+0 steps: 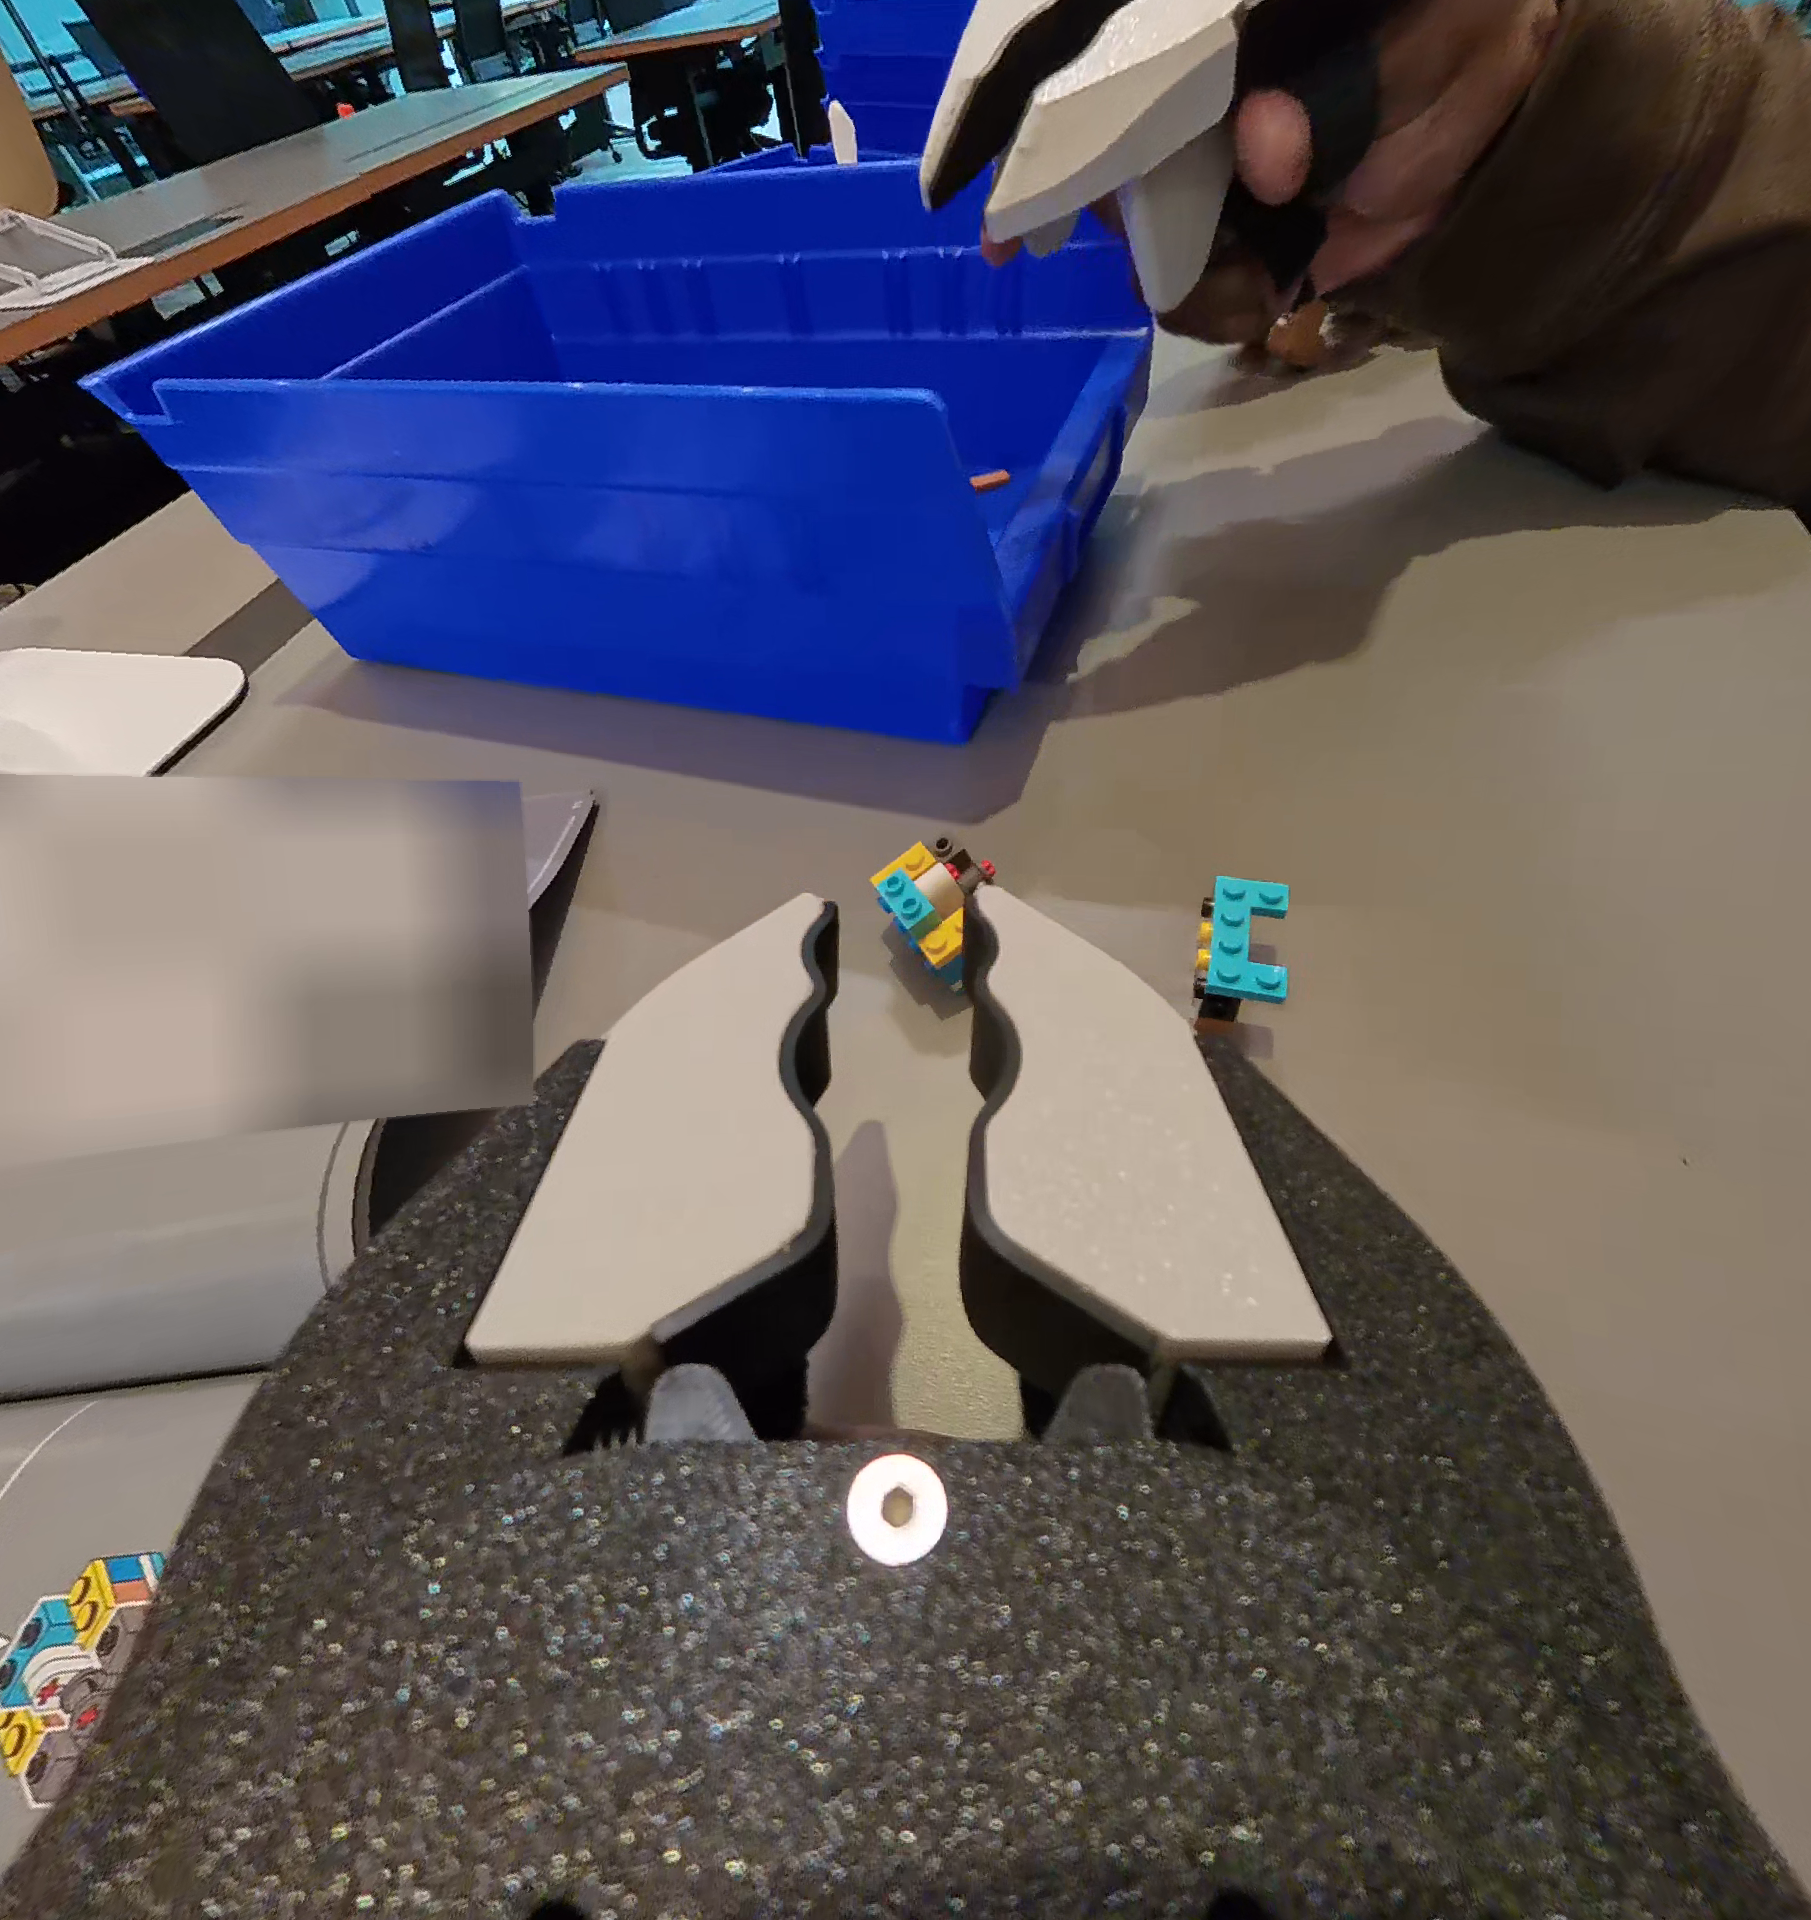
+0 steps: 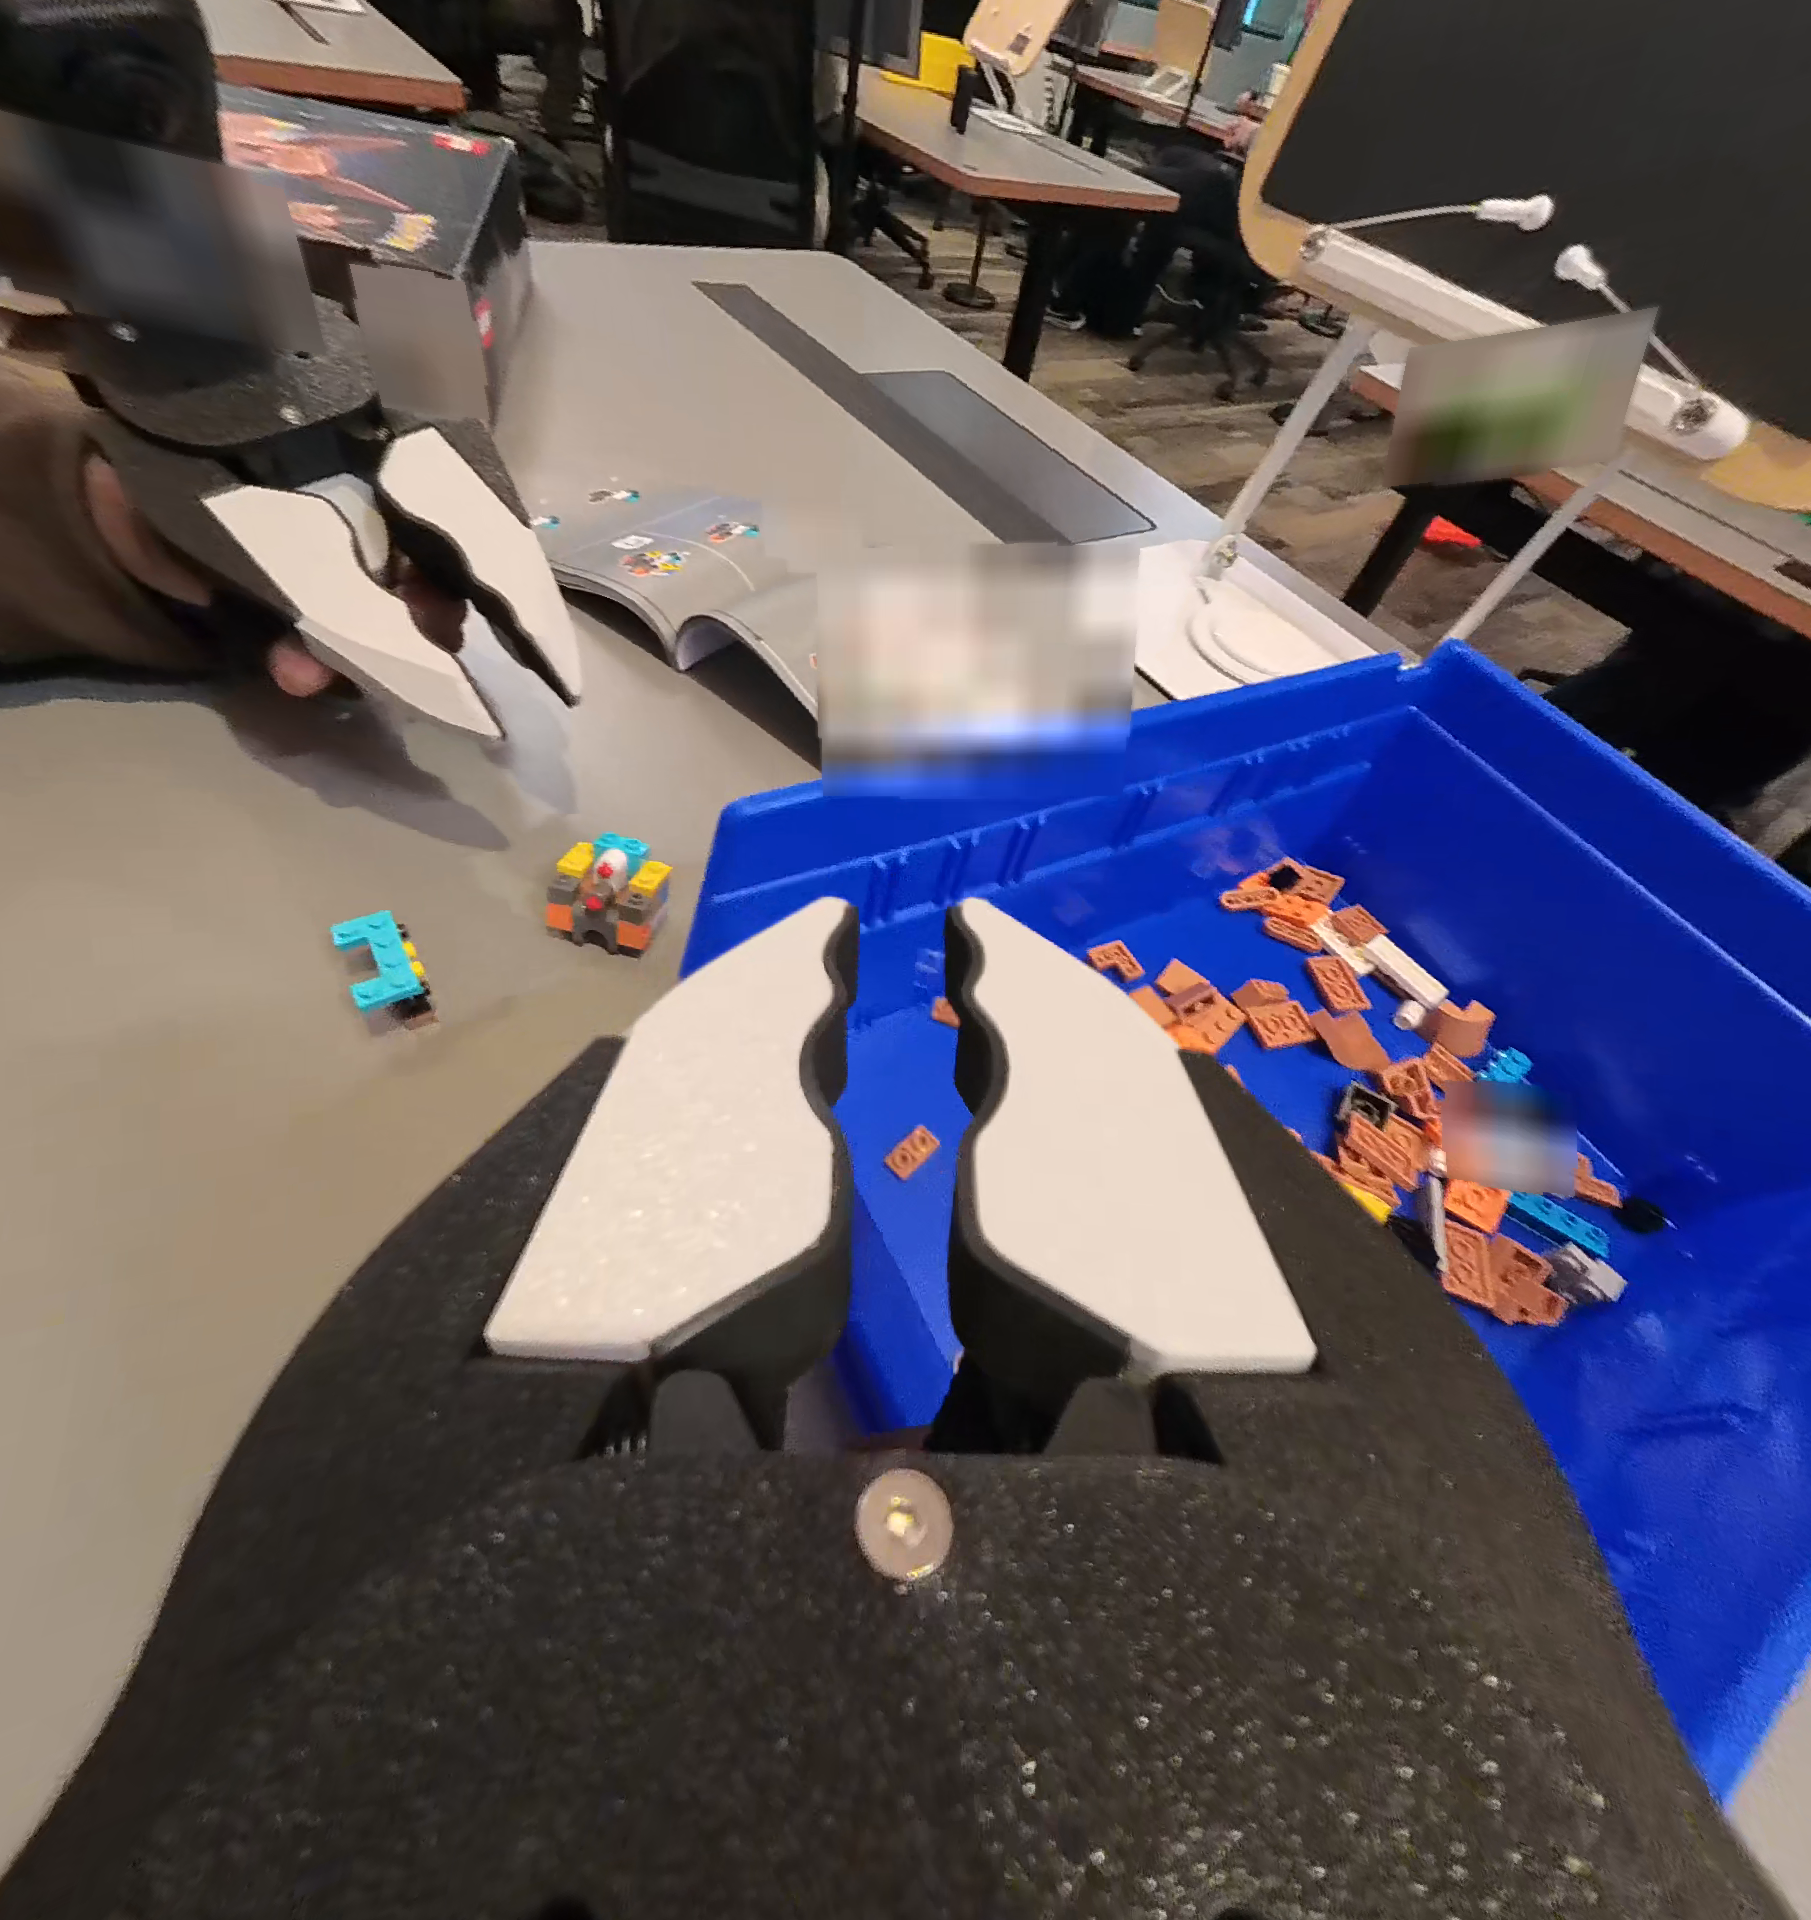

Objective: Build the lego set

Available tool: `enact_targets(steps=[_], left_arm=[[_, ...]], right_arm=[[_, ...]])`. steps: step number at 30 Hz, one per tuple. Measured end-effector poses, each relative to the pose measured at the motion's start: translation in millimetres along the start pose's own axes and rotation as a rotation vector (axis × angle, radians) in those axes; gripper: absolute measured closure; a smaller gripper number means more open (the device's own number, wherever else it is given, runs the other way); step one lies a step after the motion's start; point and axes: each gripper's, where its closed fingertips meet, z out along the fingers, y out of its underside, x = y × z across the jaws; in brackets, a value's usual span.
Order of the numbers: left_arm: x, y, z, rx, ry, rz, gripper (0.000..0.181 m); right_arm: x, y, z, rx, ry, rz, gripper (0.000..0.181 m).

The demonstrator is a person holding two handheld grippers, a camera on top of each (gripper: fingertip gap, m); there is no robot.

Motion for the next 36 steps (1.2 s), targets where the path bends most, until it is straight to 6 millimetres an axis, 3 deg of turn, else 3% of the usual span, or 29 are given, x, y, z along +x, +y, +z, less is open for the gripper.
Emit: enact_targets(steps=[11,19,23,27,36], left_arm=[[1.2,0.7,-0.4,-0.004,-0.001,0.006,0.159],[-1.3,-0.2,-1.1,0.005,0.014,-0.036,0.159],[-1.5,0.7,-0.2,-0.002,0.019,-0.046,0.159],[-2.2,1.2,0.1,-0.006,0.016,-0.049,0.159],[-2.2,1.0,-0.1,-0.004,0.007,-0.039,0.159]], right_arm=[[43.8,22.2,-29.6,-0.112,0.108,0.005,0.166],[51.5,29.1,-34.7,-0.187,0.079,0.003,0.165],[41.2,38.0,-30.4,-0.199,0.035,0.015,0.165],[17.4,48.9,-26.4,-0.225,-0.057,-0.004,0.165],[-36.8,47.3,-22.0,-0.161,-0.316,0.004,0.165]])
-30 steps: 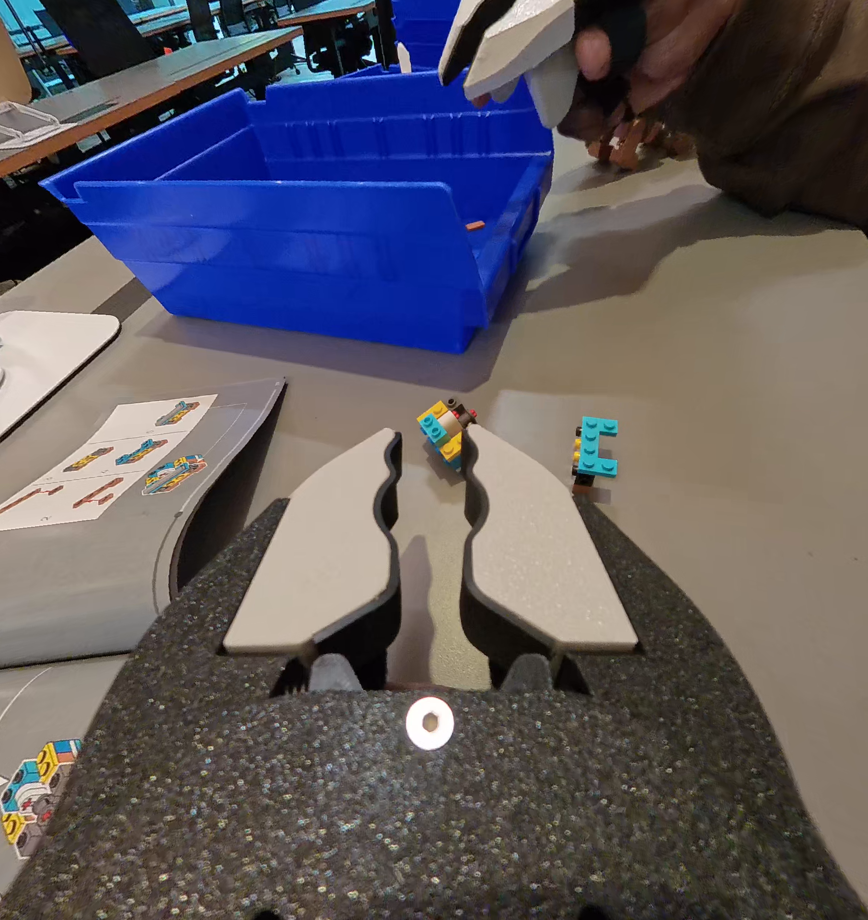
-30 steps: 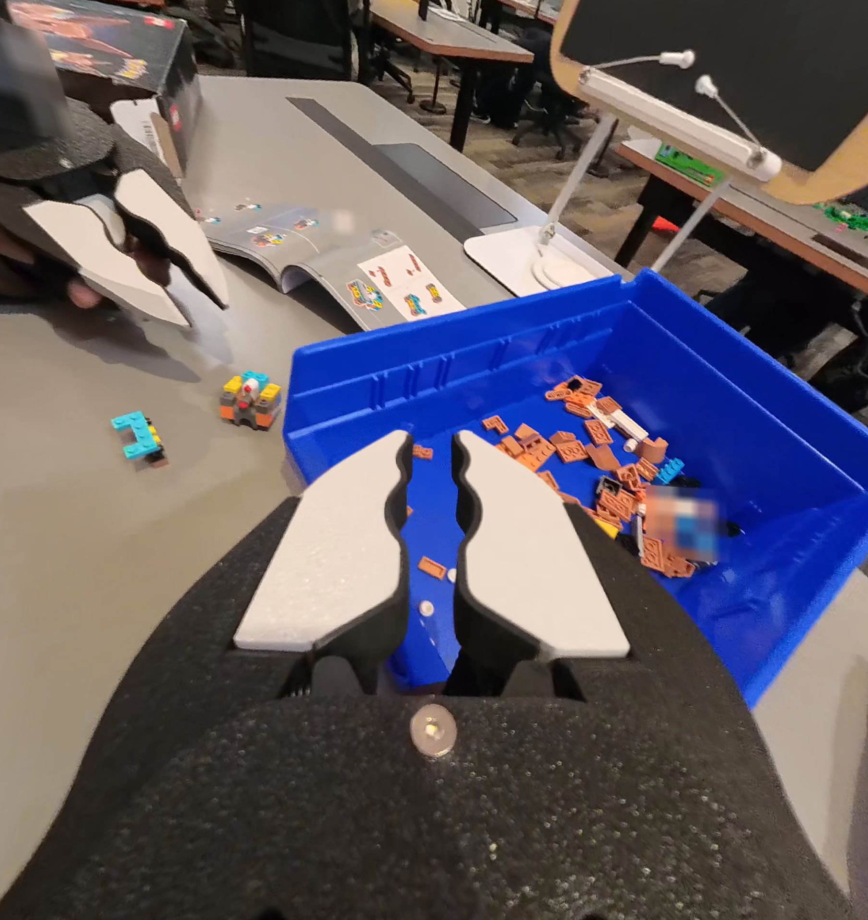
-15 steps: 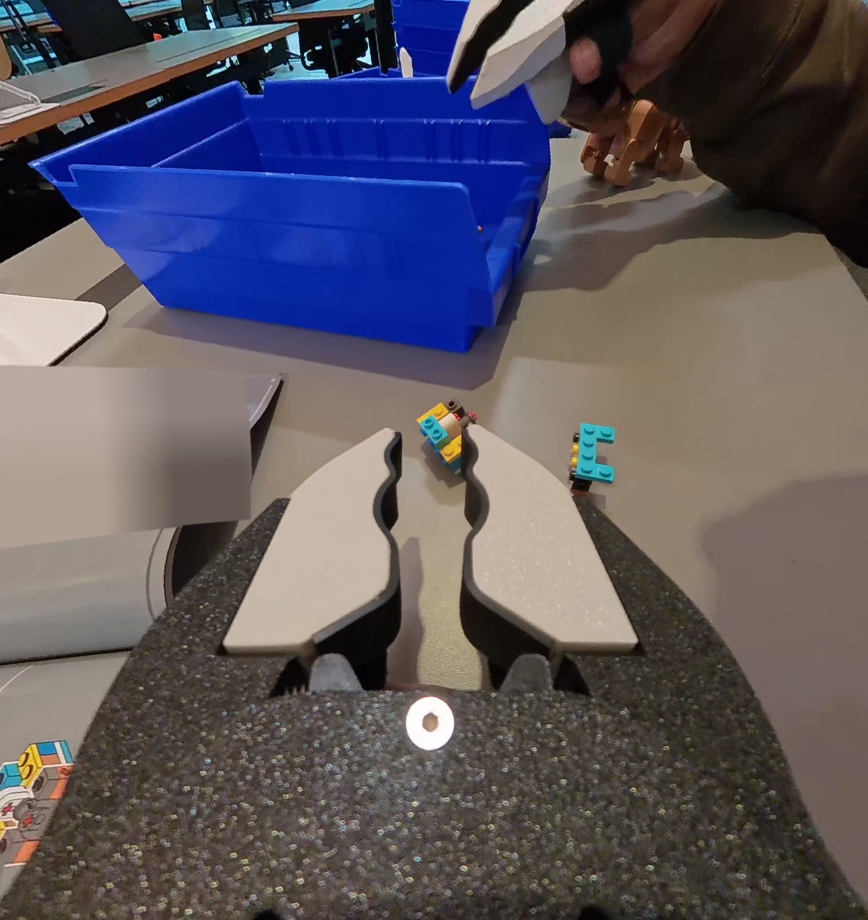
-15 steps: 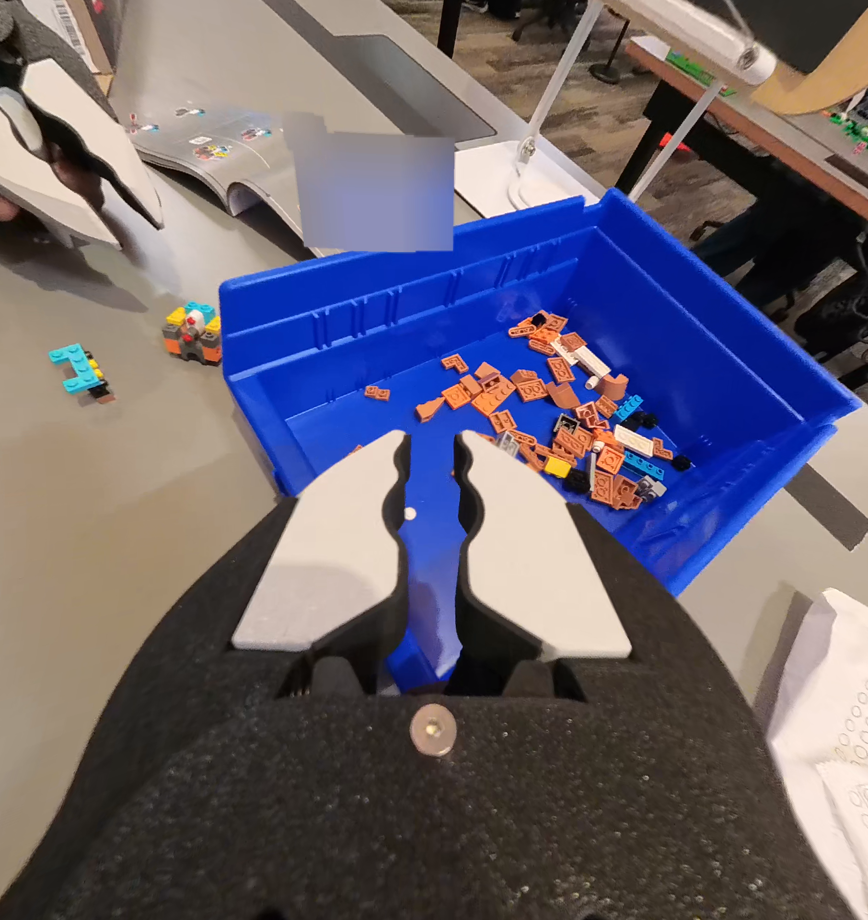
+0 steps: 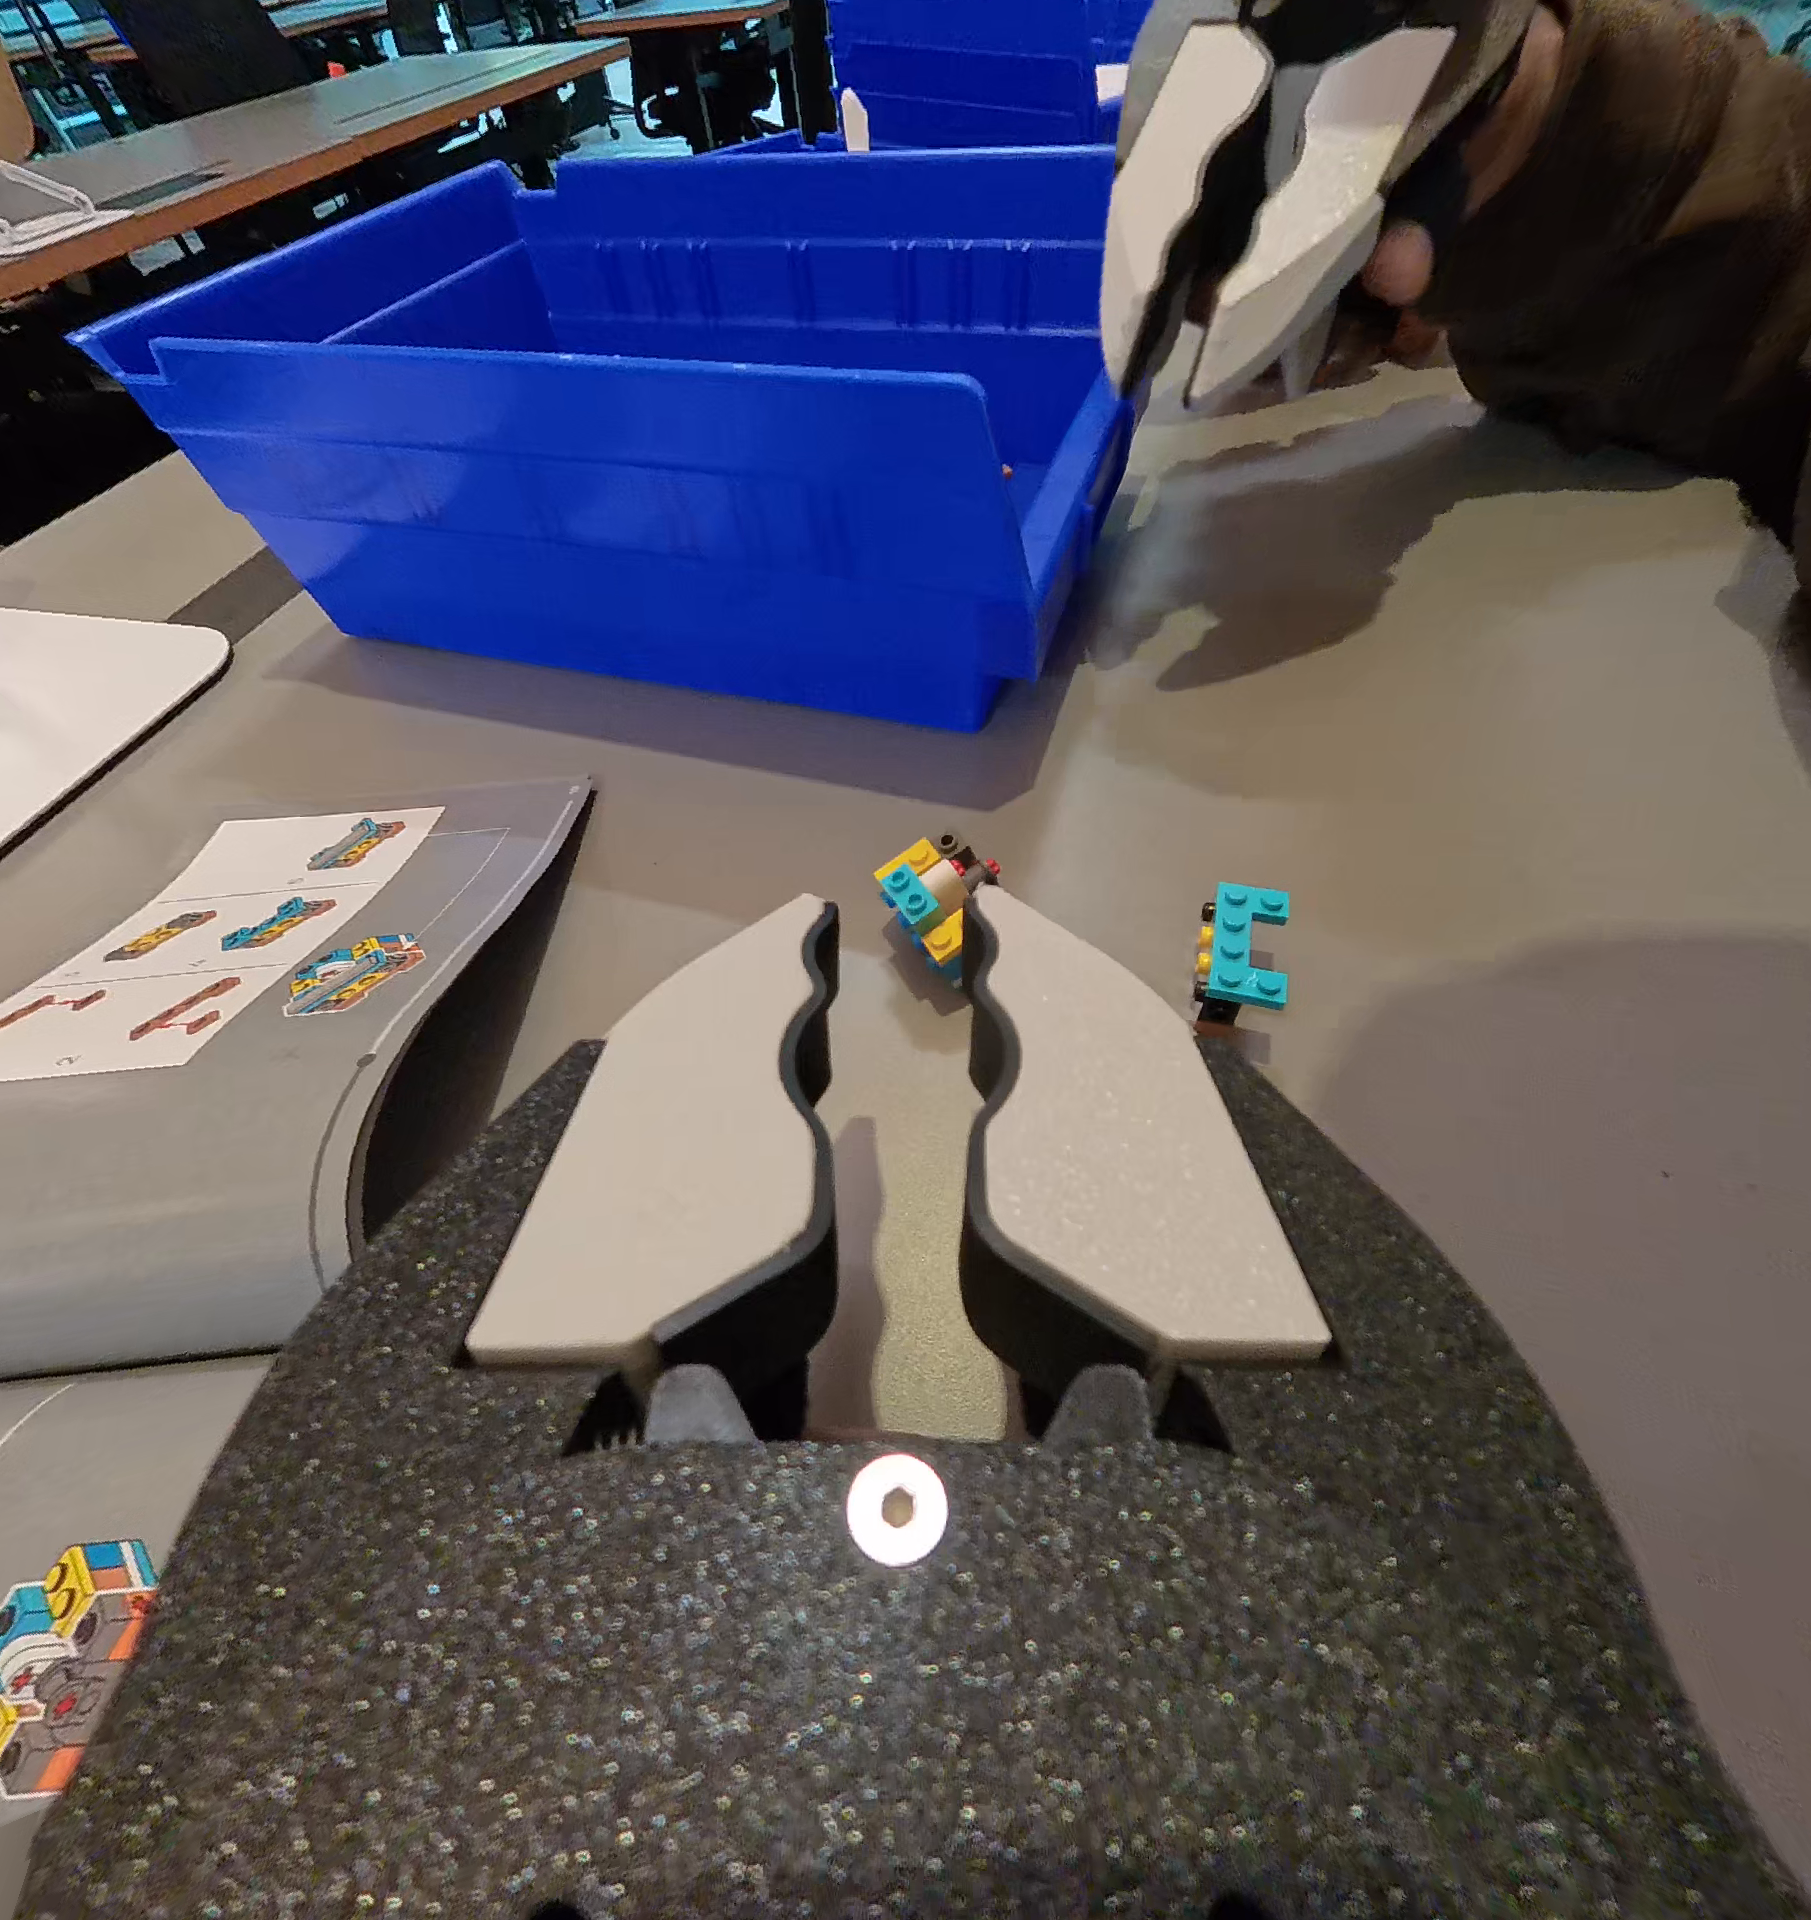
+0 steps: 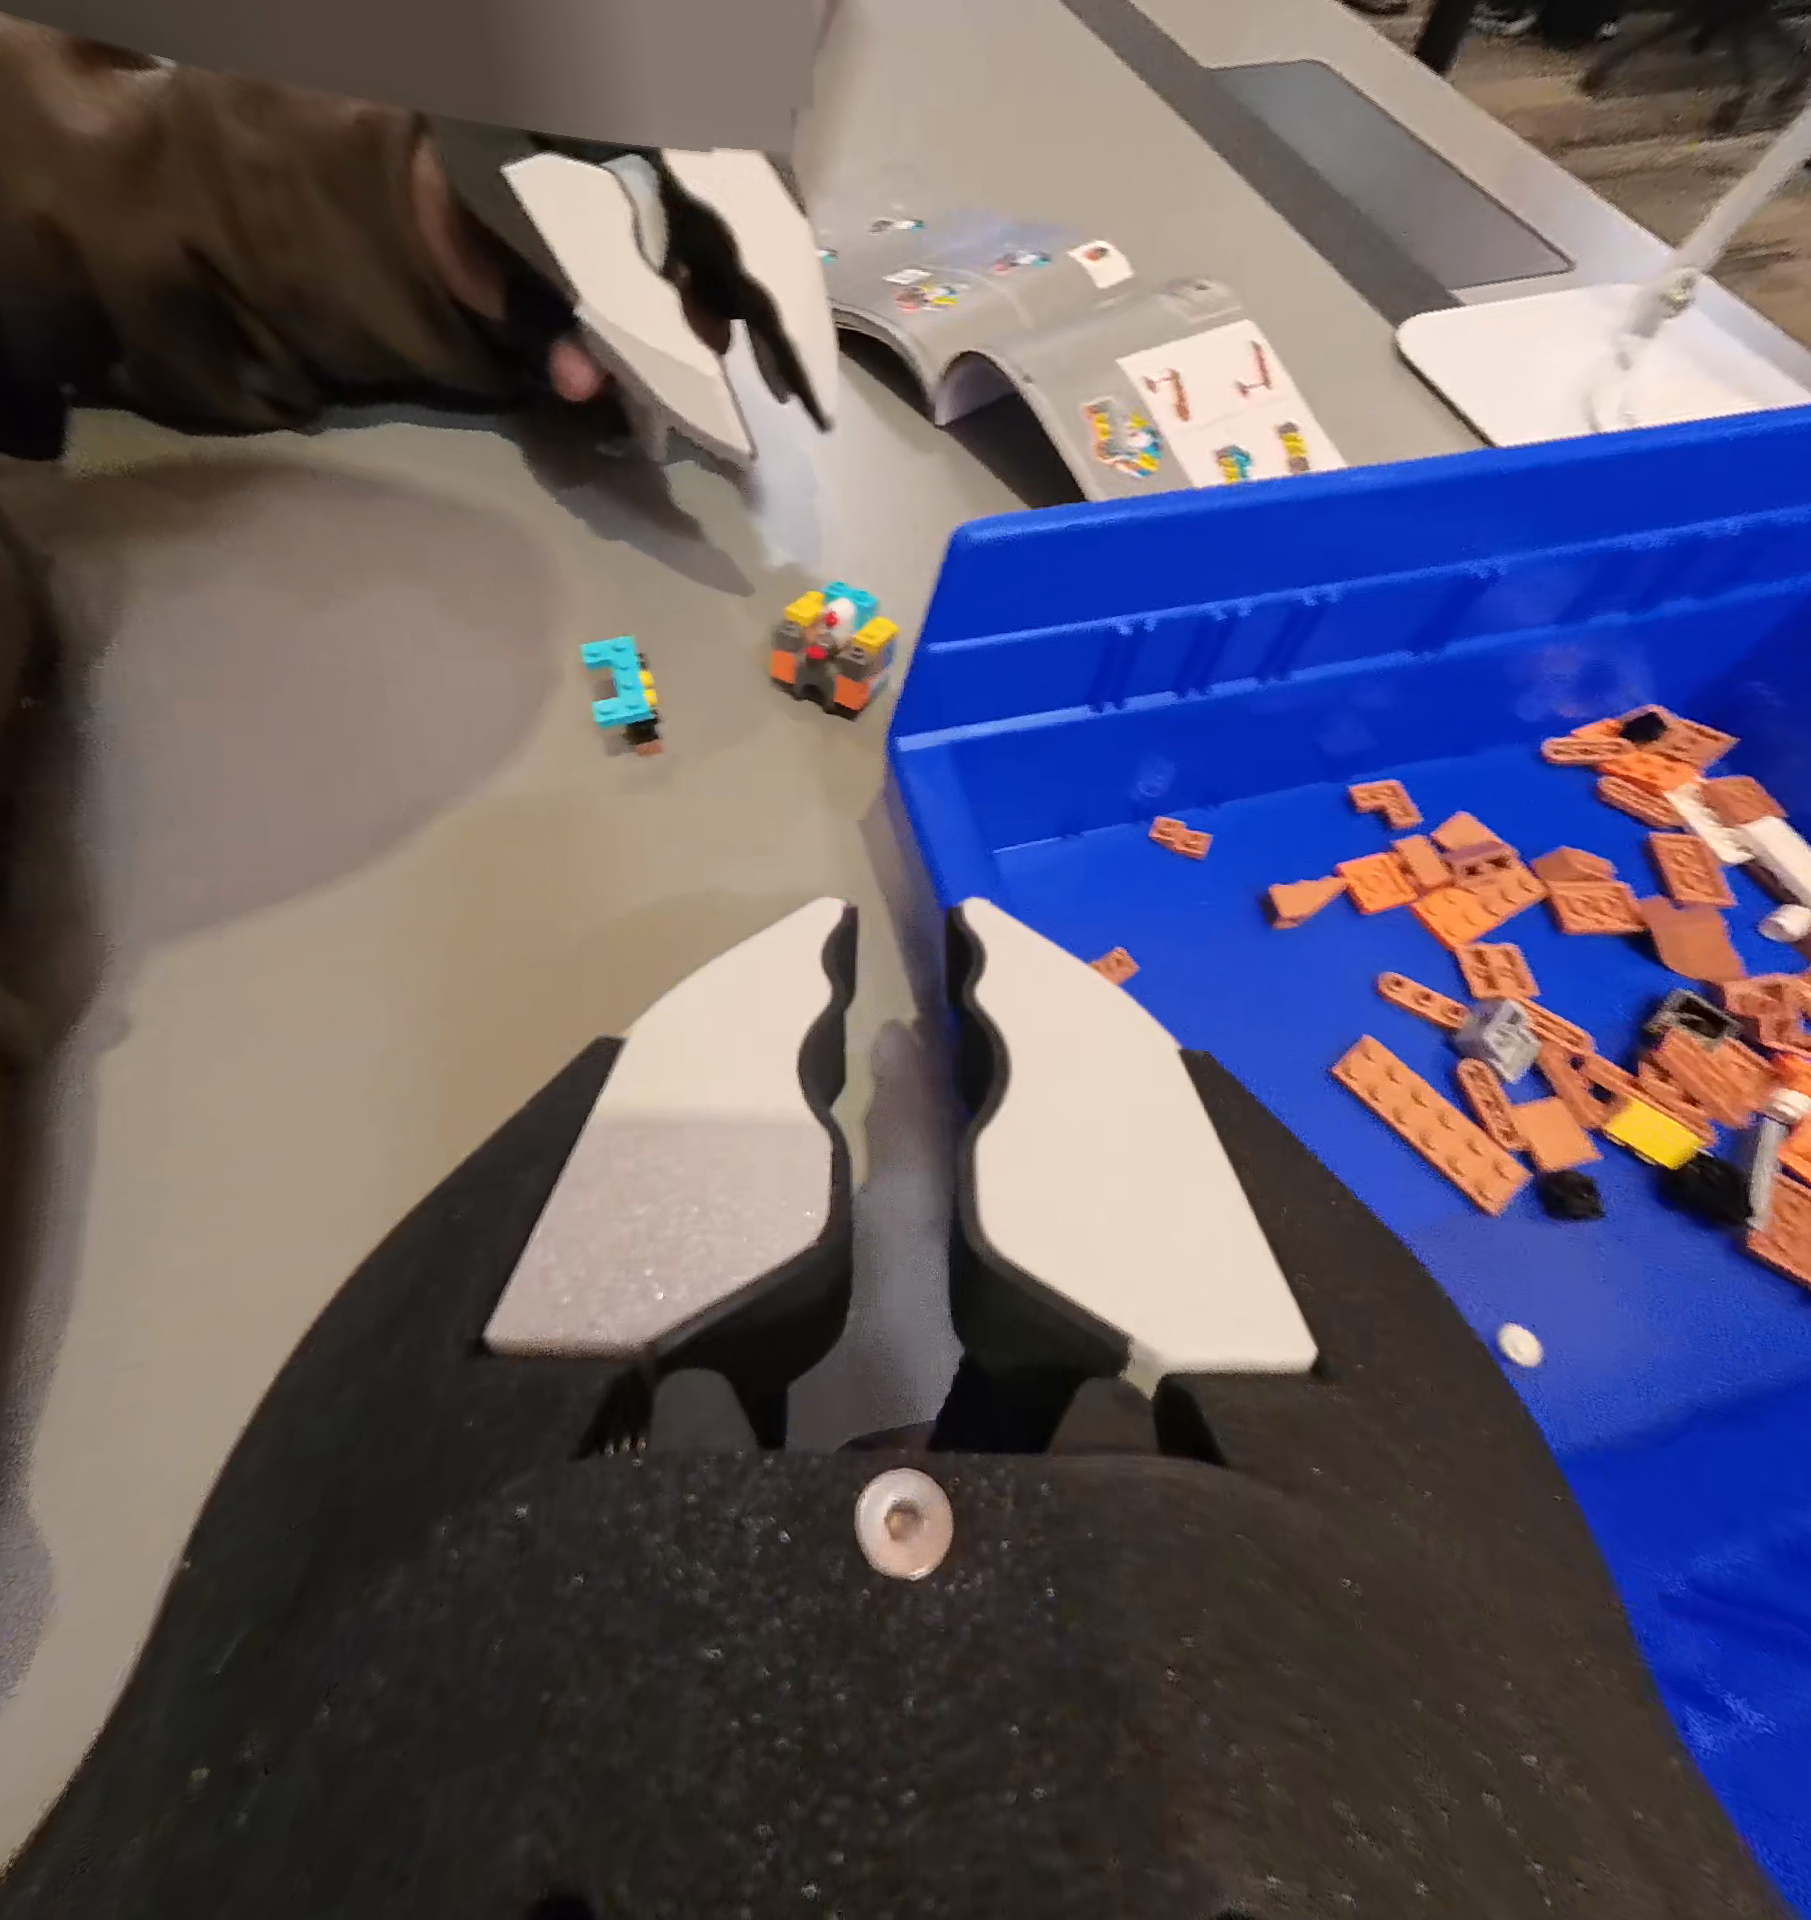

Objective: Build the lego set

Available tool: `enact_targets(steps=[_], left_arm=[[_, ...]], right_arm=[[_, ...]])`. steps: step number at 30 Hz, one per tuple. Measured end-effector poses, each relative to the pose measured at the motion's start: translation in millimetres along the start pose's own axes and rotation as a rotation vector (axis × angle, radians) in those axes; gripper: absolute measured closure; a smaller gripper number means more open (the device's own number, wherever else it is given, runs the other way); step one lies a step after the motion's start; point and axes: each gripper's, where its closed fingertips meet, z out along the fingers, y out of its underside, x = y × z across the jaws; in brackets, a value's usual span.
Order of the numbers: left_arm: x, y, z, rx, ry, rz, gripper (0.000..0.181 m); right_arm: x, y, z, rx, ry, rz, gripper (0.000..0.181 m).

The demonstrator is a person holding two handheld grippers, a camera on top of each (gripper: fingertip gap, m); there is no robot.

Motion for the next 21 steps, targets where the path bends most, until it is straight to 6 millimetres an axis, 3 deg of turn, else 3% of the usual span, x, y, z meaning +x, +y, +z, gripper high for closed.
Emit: enact_targets(steps=[7,13,21], left_arm=[[-0.6,-0.9,-0.8,0.008,0.000,-0.004,0.159],[3.8,-0.7,-1.2,0.008,0.025,0.013,0.176],[5.4,-0.2,-1.5,0.005,0.043,0.008,0.181]], right_arm=[[-22.1,15.4,21.4,-0.051,-0.117,-0.012,0.166],[-33.0,22.8,27.8,-0.061,-0.162,-0.055,0.169],[-31.9,35.6,27.6,-0.091,-0.168,-0.045,0.169]])
